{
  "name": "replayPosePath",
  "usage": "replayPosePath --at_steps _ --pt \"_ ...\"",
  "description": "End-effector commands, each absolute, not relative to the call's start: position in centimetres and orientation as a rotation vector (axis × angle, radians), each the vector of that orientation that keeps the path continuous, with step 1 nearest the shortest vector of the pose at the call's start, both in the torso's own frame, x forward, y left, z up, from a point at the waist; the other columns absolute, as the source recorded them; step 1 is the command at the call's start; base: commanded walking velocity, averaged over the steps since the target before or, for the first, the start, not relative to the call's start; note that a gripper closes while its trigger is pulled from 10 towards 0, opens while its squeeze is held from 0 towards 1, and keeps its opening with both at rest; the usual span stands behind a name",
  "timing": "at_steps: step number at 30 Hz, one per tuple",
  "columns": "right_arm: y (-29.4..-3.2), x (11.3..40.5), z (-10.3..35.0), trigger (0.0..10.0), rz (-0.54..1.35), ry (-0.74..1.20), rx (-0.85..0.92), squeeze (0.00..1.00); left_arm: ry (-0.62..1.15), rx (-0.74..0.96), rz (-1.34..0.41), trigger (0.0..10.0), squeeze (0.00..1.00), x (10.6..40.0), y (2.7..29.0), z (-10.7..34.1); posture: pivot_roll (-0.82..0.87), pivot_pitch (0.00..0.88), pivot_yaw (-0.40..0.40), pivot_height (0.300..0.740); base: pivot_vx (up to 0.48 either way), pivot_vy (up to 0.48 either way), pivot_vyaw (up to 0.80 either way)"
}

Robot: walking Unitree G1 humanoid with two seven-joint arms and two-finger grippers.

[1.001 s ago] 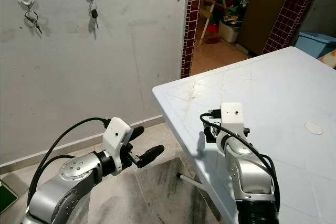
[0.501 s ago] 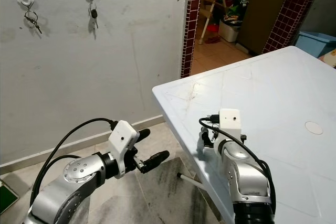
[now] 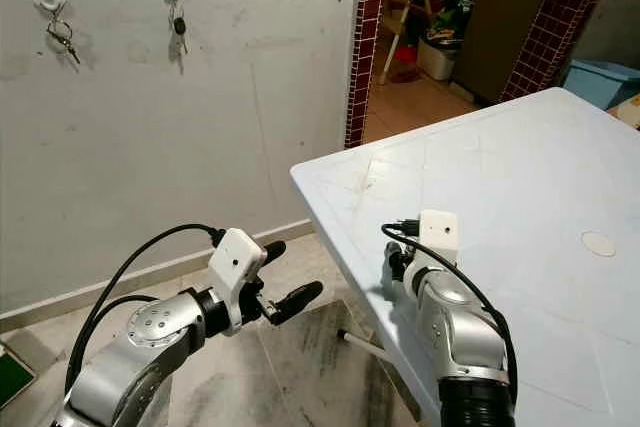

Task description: Hang keys on a hook

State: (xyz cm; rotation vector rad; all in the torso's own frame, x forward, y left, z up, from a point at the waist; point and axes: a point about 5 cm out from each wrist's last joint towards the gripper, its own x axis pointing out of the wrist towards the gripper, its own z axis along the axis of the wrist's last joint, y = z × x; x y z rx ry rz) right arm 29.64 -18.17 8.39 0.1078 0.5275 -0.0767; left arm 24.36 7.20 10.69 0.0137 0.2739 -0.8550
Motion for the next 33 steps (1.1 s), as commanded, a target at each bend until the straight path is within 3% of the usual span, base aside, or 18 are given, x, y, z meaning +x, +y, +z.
replayPosePath --at_steps 1,33 --pt "-18.17 29.80 8.12 0.0 -0.076 0.536 0.134 0.00 0.266 0.011 -0.842 10.0 0.00 24.69 7.46 10.72 -0.02 0.000 -0.005 0.740 0.000 0.000 0.00" --pt "-17.99 30.17 8.17 0.0 -0.057 0.495 0.147 0.00 0.256 0.031 -0.831 10.0 0.00 25.06 7.34 10.44 -0.02 0.000 -0.009 0.740 0.000 0.000 0.00"
